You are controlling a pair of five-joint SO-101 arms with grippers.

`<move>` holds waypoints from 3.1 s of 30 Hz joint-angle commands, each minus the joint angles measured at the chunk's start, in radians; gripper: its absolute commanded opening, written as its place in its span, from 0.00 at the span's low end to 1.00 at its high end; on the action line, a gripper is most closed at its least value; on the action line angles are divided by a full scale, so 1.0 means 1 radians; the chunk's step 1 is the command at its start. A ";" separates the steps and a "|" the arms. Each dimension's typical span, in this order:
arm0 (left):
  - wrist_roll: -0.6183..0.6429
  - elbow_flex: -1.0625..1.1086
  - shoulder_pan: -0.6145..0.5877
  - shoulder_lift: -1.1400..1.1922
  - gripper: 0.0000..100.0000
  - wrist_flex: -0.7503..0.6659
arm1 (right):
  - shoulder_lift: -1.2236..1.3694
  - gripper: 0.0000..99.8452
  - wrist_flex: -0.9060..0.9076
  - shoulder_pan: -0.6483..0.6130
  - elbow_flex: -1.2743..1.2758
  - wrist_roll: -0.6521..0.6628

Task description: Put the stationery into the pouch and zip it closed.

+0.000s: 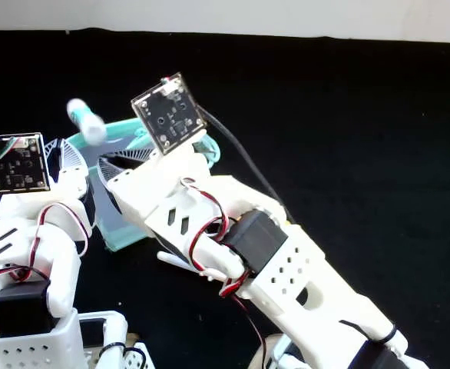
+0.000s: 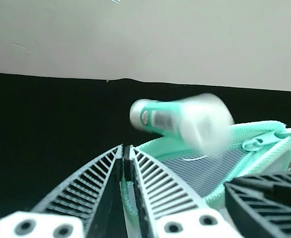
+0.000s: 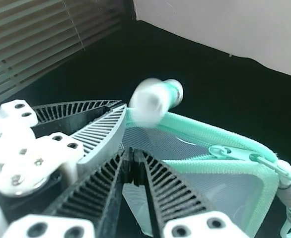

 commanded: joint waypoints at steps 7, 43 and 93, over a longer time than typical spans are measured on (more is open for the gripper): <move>-0.002 0.033 -0.013 0.028 0.01 0.041 | -0.038 0.01 0.085 0.012 -0.051 0.009; 0.003 -0.001 -0.231 -0.142 0.01 -0.028 | -0.490 0.19 0.343 0.260 0.852 0.548; 0.000 0.004 -0.237 -0.137 0.01 0.014 | 0.392 0.24 -0.395 0.025 0.760 0.796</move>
